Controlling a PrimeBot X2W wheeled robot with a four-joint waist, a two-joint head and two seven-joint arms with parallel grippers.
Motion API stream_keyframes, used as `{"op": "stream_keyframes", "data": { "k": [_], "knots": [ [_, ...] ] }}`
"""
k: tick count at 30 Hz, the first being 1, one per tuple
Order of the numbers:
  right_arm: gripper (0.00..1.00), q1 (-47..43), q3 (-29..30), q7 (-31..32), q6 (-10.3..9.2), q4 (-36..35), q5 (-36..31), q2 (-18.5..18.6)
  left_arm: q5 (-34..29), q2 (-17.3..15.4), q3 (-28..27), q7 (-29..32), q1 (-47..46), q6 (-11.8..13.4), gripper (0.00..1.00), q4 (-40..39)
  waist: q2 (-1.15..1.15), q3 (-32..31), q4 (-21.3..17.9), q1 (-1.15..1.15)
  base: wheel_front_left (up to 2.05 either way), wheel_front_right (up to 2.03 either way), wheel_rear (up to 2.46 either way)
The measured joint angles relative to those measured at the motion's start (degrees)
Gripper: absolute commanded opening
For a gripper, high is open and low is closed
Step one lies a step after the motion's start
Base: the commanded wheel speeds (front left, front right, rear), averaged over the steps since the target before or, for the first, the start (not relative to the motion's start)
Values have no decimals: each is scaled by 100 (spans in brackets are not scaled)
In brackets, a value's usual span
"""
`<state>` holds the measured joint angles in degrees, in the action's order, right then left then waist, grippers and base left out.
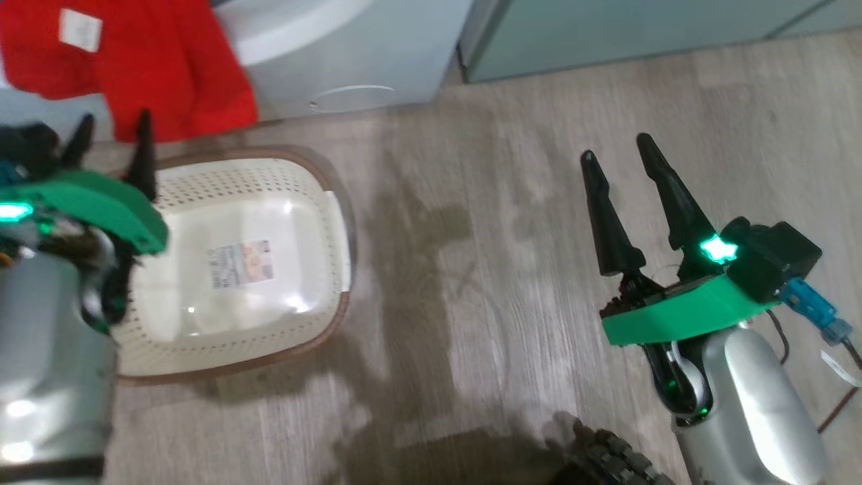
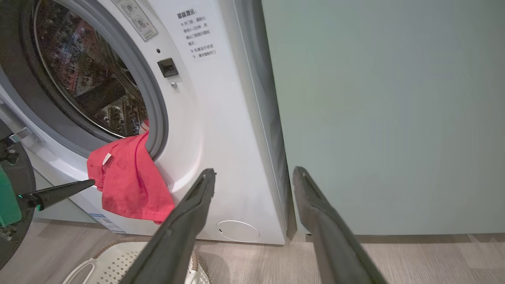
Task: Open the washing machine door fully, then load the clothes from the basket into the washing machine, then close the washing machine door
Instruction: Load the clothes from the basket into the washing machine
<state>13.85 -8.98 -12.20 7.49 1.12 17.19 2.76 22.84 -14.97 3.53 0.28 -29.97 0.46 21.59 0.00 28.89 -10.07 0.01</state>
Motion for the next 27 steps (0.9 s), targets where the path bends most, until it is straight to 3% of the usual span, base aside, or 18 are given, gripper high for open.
{"op": "stream_keyframes", "data": {
  "k": [7,15,20,21,22,27],
  "knots": [
    [100,141,-134,-154,0,170,212,1,53,-533,-156,343,-1122,-179,100,1330,0,342,-418,0,0,0,0],
    [100,243,-235,-227,0,268,332,1,93,-659,-4,714,-1595,-437,100,1946,0,516,-606,0,0,0,0],
    [100,330,-294,-227,0,265,401,1,100,-791,-4,783,-1957,-438,100,2326,0,563,-702,0,0,0,0],
    [100,357,-297,-229,0,257,407,0,126,-803,-2,799,-2018,-439,70,2388,0,565,-720,0,0,0,0],
    [100,367,-294,-229,0,254,407,1,131,-811,1,805,-2076,-441,0,2444,0,566,-737,0,0,0,0],
    [100,363,-264,-229,0,252,474,0,129,-859,36,862,-2187,-487,0,2663,0,519,-774,0,0,0,0]
  ]
}}
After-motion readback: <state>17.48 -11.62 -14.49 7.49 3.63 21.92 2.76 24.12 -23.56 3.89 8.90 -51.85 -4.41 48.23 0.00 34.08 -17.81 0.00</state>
